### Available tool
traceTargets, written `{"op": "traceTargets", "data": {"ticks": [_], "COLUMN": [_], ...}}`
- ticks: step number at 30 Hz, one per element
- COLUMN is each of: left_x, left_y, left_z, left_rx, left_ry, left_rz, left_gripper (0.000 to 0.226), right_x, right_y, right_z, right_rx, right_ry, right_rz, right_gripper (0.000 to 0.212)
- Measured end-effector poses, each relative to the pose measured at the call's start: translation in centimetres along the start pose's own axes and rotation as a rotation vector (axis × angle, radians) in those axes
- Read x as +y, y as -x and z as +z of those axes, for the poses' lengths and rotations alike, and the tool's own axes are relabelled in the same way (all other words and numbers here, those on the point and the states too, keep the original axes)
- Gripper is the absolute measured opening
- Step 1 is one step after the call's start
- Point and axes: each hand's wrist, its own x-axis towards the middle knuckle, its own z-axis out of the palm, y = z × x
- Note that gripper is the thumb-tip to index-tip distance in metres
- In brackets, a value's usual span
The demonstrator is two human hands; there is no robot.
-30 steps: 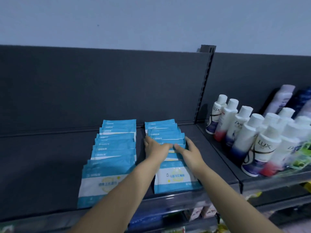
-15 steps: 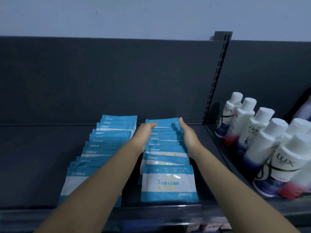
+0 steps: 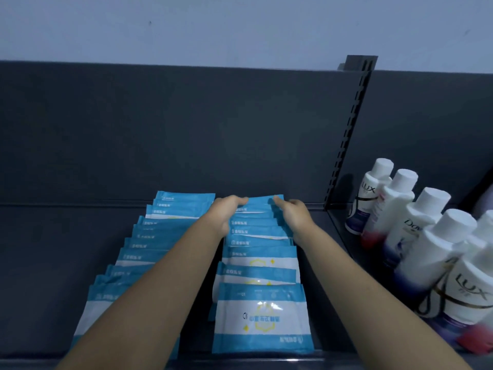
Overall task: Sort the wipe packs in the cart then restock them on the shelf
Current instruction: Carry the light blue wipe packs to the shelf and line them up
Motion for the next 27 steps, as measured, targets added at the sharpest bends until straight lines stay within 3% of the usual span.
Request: {"op": "traceTargets", "data": {"ticks": [6, 14, 18, 23, 27], "left_x": [0.9, 0.5, -0.1, -0.3, -0.7], "left_y": [3.1, 2.0, 1.8, 2.5, 6.0], "left_z": [1.1, 1.1, 0.8, 0.6, 0.6], "left_rx": [0.054, 0.149, 0.119, 0.148, 0.079], "left_ry": [0.046, -0.030, -0.147, -0.214, -0.208], "left_rz": [0.108, 0.247, 0.252, 0.224, 0.233], "left_gripper": [0.018, 0.041, 0.057, 0.047, 0.056], "right_x": [0.3, 0.5, 0.4, 0.3, 1.4], "right_y": [-0.3, -0.2, 0.4, 1.8, 3.9], "right_z": [0.2, 0.1, -0.2, -1.0, -1.6], "right_rx": [-0.039, -0.054, -0.104, -0.056, 0.006], "right_ry": [-0.105, -0.004, -0.045, 0.025, 0.014], "right_rz": [-0.068, -0.080, -0.095, -0.146, -0.150], "right_gripper": [0.017, 0.021, 0.026, 0.046, 0.034]}}
